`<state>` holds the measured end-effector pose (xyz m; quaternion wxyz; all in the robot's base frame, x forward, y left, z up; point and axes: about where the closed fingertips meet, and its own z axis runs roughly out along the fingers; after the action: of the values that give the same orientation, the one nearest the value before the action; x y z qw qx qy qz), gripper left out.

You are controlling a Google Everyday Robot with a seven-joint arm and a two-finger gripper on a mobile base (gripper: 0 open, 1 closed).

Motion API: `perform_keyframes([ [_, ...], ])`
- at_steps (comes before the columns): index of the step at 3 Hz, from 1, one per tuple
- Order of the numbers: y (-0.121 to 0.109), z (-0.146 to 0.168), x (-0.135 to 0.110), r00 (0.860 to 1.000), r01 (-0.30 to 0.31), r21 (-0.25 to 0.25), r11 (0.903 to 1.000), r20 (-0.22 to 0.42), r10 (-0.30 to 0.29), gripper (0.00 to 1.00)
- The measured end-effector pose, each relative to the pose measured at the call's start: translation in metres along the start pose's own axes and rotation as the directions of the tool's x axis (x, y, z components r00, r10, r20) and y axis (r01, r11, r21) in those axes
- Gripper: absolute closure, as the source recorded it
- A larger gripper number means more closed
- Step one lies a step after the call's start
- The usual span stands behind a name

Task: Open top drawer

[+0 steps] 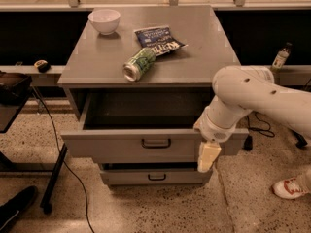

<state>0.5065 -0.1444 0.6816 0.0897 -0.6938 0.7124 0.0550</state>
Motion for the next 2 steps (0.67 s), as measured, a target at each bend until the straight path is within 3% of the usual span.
perform_keyframes([
  [1,0.023,-0.009,-0.002,0.999,0.020,-0.023,0.9995,0.025,-0.020,0.20],
  [2,0.044,-0.024,-0.001,0.996,0.024,-0.036,0.9991,0.089,-0.020,0.21],
])
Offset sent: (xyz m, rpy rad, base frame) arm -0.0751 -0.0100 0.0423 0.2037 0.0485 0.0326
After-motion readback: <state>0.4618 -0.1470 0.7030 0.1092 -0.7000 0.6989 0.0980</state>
